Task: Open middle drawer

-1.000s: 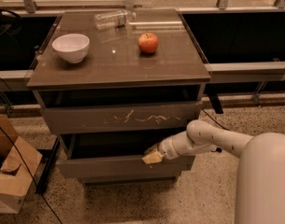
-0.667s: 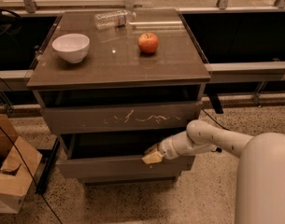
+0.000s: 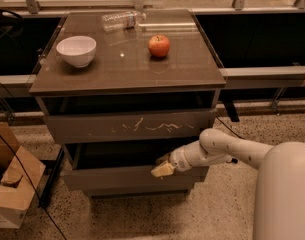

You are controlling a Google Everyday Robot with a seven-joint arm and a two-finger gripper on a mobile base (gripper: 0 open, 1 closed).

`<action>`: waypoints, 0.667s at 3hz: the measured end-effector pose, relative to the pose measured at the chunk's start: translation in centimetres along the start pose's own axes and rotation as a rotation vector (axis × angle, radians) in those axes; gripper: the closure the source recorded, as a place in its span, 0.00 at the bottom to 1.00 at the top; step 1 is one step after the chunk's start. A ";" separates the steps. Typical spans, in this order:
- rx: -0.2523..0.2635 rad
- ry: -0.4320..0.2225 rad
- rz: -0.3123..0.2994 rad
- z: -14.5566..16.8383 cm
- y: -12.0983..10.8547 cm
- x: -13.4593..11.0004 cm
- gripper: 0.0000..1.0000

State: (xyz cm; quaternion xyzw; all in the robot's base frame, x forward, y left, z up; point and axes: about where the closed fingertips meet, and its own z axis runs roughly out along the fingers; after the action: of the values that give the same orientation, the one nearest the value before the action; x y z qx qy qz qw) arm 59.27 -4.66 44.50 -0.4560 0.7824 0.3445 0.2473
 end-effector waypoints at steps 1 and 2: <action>0.011 0.005 0.011 -0.5 0.1 0.7 0.00; 0.011 0.005 0.011 -0.5 0.1 0.7 0.00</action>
Offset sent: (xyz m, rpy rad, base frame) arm -0.0127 -0.0211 -0.0112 -0.0405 0.0384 -0.0196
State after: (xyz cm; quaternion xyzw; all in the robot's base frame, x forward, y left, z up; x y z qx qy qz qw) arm 58.86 -5.39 44.36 -0.4513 0.7873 0.3405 0.2460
